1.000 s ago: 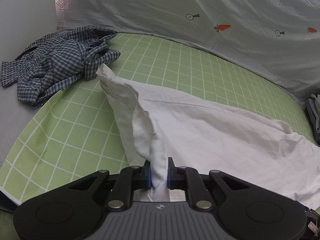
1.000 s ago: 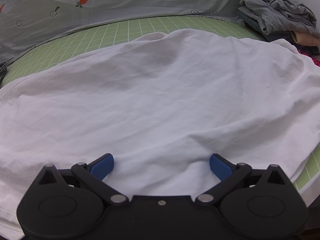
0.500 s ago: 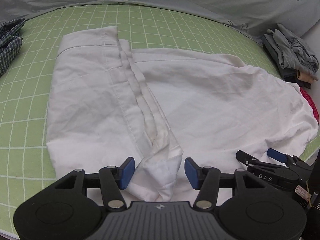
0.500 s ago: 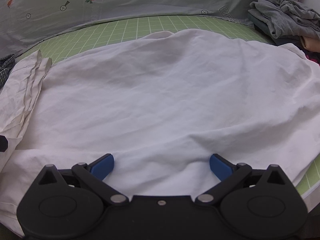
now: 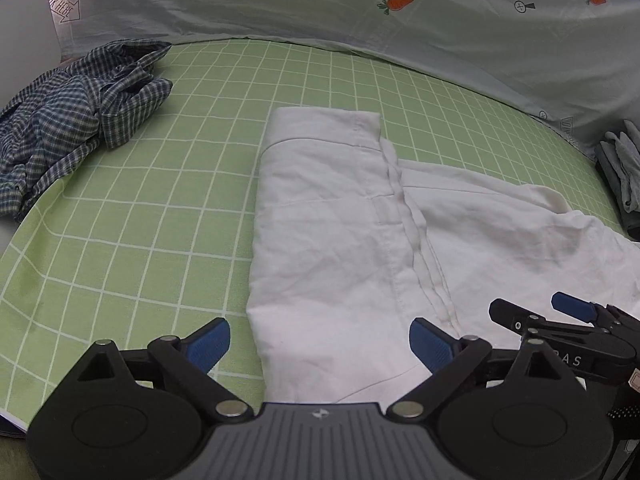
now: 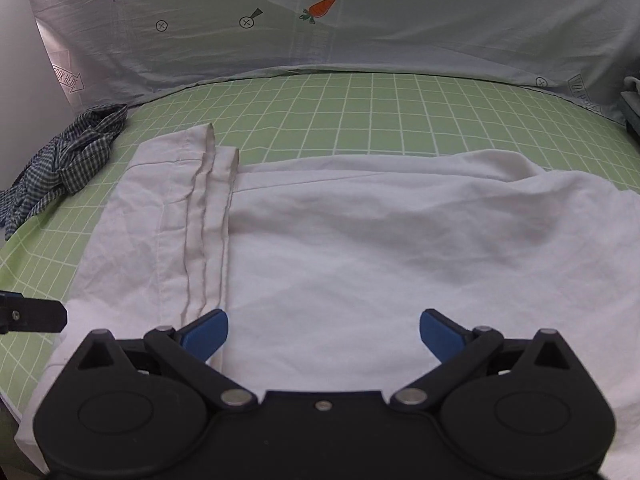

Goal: Fold clothes

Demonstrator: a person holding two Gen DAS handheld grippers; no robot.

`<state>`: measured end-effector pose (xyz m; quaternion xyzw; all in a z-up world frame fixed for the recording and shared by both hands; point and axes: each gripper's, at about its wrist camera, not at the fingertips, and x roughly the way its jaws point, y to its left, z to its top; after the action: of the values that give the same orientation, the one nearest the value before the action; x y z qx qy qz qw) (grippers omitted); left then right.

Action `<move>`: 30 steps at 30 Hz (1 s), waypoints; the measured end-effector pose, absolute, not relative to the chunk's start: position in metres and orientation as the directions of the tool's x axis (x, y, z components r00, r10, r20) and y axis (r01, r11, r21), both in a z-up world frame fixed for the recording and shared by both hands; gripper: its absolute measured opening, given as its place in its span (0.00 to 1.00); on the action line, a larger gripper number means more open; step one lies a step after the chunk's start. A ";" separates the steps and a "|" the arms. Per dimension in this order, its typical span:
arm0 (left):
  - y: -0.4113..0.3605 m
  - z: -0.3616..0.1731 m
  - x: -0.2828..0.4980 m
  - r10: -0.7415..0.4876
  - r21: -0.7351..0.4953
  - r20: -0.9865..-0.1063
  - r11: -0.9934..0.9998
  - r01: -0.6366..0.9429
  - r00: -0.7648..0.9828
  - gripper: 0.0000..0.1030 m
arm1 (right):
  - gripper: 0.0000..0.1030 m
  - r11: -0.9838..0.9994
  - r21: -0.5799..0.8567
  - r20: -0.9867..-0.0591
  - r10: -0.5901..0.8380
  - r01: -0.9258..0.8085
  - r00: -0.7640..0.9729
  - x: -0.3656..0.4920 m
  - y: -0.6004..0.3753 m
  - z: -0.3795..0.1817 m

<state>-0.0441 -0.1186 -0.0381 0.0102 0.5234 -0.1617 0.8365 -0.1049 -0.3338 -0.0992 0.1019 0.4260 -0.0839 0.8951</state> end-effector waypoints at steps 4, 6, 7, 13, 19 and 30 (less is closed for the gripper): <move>-0.109 -0.059 -0.047 -0.196 -0.102 -0.913 0.959 0.266 0.357 0.93 | 1.00 0.973 0.119 -0.795 -0.026 0.198 0.607 -0.077 -0.312 -0.106; -0.106 -0.065 -0.047 -0.200 -0.112 -0.918 0.959 0.260 0.342 0.93 | 0.95 0.976 0.127 -0.801 -0.005 0.178 0.598 -0.070 -0.304 -0.108; -0.104 -0.067 -0.047 -0.205 -0.120 -0.920 0.959 0.256 0.334 0.93 | 0.89 0.977 0.131 -0.805 0.006 0.168 0.594 -0.066 -0.300 -0.109; -0.104 -0.071 -0.042 -0.220 -0.140 -0.924 0.955 0.261 0.313 0.94 | 0.56 0.967 0.206 -0.812 0.086 0.147 0.577 -0.064 -0.294 -0.114; -0.106 -0.074 -0.039 -0.223 -0.150 -0.926 0.958 0.245 0.303 0.94 | 0.33 0.939 0.308 -0.798 0.168 0.152 0.579 -0.065 -0.301 -0.115; -0.105 -0.071 -0.049 -0.202 -0.124 -0.925 0.961 0.245 0.321 0.94 | 0.61 0.925 0.335 -0.761 0.153 0.180 0.631 -0.065 -0.311 -0.118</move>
<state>-0.0494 -0.1048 -0.0710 0.0194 0.5662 -0.1375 0.8125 -0.0647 -0.3114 -0.1176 0.1937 0.4296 -0.0077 0.8820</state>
